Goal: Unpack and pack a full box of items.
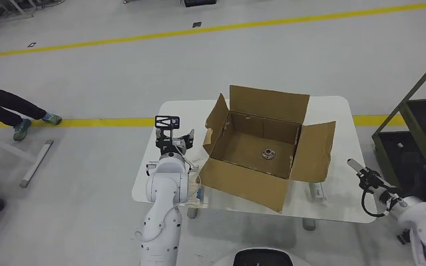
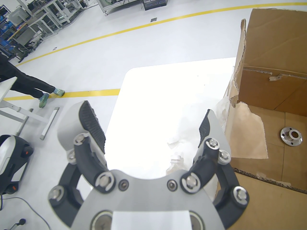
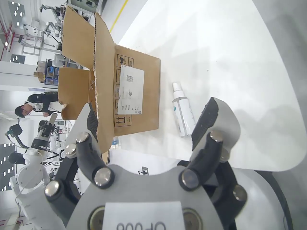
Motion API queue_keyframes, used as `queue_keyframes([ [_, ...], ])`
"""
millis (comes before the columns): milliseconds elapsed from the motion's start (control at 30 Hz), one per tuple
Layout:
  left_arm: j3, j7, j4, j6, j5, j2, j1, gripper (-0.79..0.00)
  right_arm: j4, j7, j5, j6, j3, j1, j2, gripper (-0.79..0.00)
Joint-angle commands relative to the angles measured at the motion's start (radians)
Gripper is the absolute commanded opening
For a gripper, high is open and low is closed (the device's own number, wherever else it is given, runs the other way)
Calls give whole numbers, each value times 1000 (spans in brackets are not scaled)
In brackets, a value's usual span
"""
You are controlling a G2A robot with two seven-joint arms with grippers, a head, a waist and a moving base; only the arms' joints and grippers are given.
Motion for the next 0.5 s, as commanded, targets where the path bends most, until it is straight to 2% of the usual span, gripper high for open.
queue_keyframes([
  [0,0,0,0,0,0,0,0,0,0,0,0,0,0,0,0,0],
  [167,0,0,0,0,0,0,0,0,-21,-27,15,-32,-17,0,1,0],
  [333,0,0,0,0,0,0,0,0,0,-24,233,-24,-25,9,-3,0],
  [467,0,0,0,0,0,0,0,0,29,13,299,1,-59,40,1,0],
])
